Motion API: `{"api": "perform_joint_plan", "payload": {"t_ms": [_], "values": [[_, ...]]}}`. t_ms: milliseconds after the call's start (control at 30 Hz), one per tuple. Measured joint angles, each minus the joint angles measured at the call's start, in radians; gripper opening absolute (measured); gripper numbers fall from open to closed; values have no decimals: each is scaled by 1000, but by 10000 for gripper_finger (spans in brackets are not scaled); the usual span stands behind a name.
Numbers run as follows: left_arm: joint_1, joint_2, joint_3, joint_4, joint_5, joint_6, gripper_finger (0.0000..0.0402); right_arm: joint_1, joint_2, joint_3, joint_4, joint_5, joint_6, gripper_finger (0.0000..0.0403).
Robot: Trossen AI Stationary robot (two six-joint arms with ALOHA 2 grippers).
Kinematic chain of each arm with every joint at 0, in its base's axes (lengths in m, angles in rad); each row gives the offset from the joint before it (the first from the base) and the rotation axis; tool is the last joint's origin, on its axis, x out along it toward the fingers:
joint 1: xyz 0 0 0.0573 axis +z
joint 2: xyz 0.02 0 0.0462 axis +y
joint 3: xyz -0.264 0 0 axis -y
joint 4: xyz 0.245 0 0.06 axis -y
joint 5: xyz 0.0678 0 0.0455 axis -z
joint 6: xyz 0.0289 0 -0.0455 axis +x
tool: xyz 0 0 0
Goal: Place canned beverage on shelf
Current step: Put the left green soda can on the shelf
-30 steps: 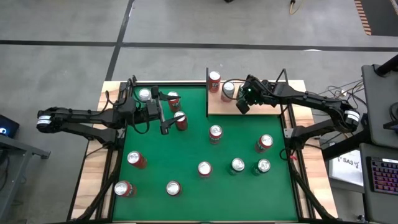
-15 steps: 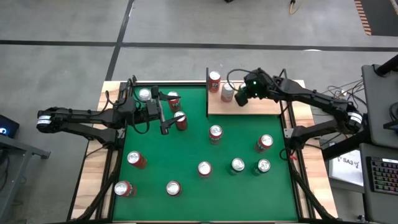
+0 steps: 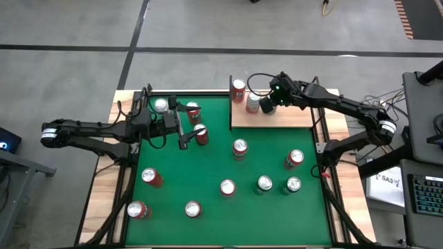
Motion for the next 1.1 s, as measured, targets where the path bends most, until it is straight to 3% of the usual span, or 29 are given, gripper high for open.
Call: {"api": "perform_joint_plan", "payload": {"t_ms": [867,1100], "values": [[0,0,0,-1,0,0,326,19,23,-3,4,-26,-10,13],[0,0,0,-1,0,0,327,27,15,63,-9,-36,-18,13]]}}
